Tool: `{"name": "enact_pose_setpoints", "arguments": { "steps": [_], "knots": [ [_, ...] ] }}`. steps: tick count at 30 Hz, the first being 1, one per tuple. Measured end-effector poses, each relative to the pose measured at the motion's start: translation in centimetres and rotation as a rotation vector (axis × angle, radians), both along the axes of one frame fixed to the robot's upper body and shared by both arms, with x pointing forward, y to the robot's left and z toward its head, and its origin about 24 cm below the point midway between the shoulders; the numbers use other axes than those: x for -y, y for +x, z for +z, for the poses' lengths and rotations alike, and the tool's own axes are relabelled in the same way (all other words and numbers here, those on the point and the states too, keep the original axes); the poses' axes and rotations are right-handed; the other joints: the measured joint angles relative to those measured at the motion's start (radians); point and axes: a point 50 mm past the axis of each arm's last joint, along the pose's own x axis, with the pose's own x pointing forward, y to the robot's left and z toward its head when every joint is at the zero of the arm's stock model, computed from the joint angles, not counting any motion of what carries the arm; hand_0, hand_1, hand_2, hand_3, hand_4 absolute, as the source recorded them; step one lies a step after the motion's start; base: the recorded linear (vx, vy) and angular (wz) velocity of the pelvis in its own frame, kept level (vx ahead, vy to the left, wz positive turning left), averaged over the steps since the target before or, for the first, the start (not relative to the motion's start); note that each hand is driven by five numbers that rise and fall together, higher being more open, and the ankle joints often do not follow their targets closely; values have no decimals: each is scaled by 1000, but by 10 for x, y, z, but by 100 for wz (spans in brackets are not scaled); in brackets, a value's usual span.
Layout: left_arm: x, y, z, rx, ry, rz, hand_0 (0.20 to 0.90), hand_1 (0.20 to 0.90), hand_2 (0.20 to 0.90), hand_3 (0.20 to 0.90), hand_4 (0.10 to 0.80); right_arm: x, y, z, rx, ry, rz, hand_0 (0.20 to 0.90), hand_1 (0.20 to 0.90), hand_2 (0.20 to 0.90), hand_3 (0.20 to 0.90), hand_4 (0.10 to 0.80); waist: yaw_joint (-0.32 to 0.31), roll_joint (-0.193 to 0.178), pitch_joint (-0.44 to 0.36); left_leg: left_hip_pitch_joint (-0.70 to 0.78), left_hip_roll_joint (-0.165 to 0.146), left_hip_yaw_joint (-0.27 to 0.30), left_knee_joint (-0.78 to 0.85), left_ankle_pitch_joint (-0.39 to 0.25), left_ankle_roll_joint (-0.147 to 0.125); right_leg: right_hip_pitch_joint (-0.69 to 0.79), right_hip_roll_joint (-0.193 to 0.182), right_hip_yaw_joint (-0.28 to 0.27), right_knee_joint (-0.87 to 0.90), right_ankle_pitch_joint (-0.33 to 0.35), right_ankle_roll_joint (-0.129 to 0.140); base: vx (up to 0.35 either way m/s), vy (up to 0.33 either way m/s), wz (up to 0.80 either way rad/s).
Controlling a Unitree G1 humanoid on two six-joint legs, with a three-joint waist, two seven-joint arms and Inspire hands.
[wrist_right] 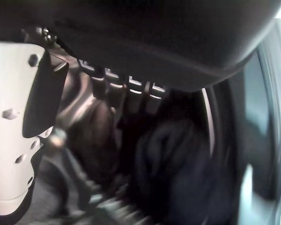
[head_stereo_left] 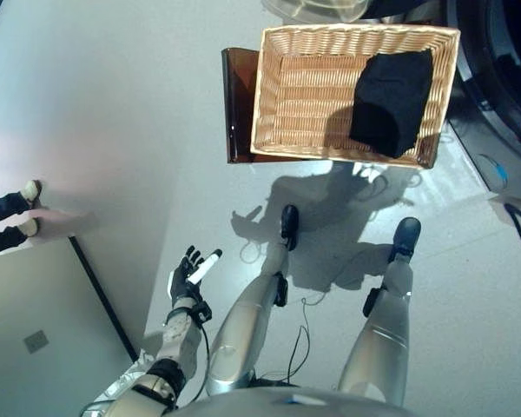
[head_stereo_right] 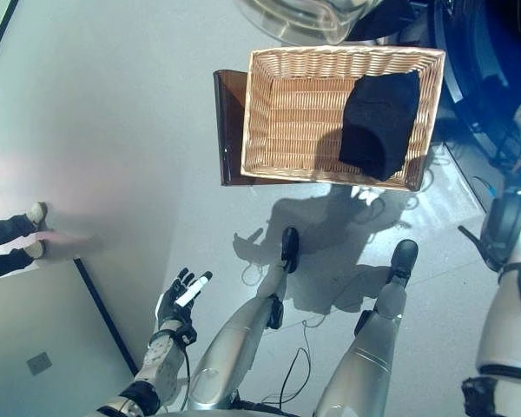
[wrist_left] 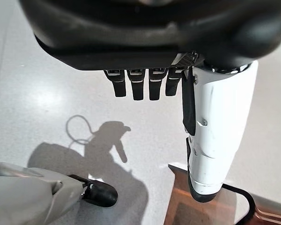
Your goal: Pick up the clothes and place them into the washing machine
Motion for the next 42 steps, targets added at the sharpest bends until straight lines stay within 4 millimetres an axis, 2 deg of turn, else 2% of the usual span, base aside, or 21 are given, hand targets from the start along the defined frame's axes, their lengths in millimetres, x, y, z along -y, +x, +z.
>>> {"name": "enact_pose_setpoints", "arguments": {
  "steps": [5, 10, 15, 23, 29, 35, 40, 42],
  "knots": [
    [0, 4, 5, 21, 15, 4, 900, 900, 900, 900, 800, 3, 1, -14, -322, -182, -101, 900, 900, 900, 900, 800, -3, 0, 0, 1, 1, -4, 0, 3, 0, 3, 1, -3, 3, 0, 0, -16, 4, 1],
    [0, 5, 5, 22, 22, 5, 900, 900, 900, 900, 800, 7, 2, -32, -524, -277, -142, 900, 900, 900, 900, 800, -5, 0, 0, 15, 2, -16, 0, 5, 0, 26, 1, -17, 3, -1, -1, -25, 1, 5],
    [0, 5, 5, 18, 34, 12, 900, 900, 900, 900, 800, 8, 3, -43, -632, -338, -163, 900, 900, 900, 900, 800, -6, -1, 0, 19, 3, -22, 0, 5, 0, 36, 2, -26, 2, -1, -1, -8, 4, 4],
    [-1, 5, 5, 13, 36, 17, 900, 900, 900, 900, 800, 6, 7, -60, -681, -354, -145, 900, 900, 900, 900, 800, -10, -2, 2, 40, 14, -31, 0, 7, -1, 74, 12, -48, -3, -5, -6, -2, 3, 4],
    [-1, 5, 5, 9, 44, 29, 900, 900, 900, 900, 800, 0, 14, -82, -742, -430, -118, 900, 900, 900, 900, 800, -22, -3, 2, 72, 21, -33, 0, 8, -3, 114, 18, -58, -6, -11, -10, -3, 4, 2],
    [-7, 6, 5, 1, 53, 60, 900, 900, 900, 900, 800, -25, 32, -95, -771, -521, -71, 900, 900, 900, 900, 800, -49, -10, 7, 84, 37, -40, 0, 11, -10, 132, 35, -60, -4, -14, -14, -1, -1, 1],
    [-15, 1, -1, -32, 57, 103, 900, 900, 900, 900, 800, -45, 42, -124, -797, -568, -14, 900, 900, 900, 900, 800, -49, -57, 1, 94, 52, -40, 0, 7, -22, 139, 51, -59, -2, -23, -16, -1, 2, -4],
    [-16, -3, -4, -53, 63, 106, 900, 900, 900, 900, 800, -52, 45, -128, -786, -577, -2, 900, 900, 900, 900, 800, -52, -64, 1, 98, 52, -40, 0, 8, -22, 142, 52, -59, -2, -22, -18, 0, 0, 0]
  ]
}}
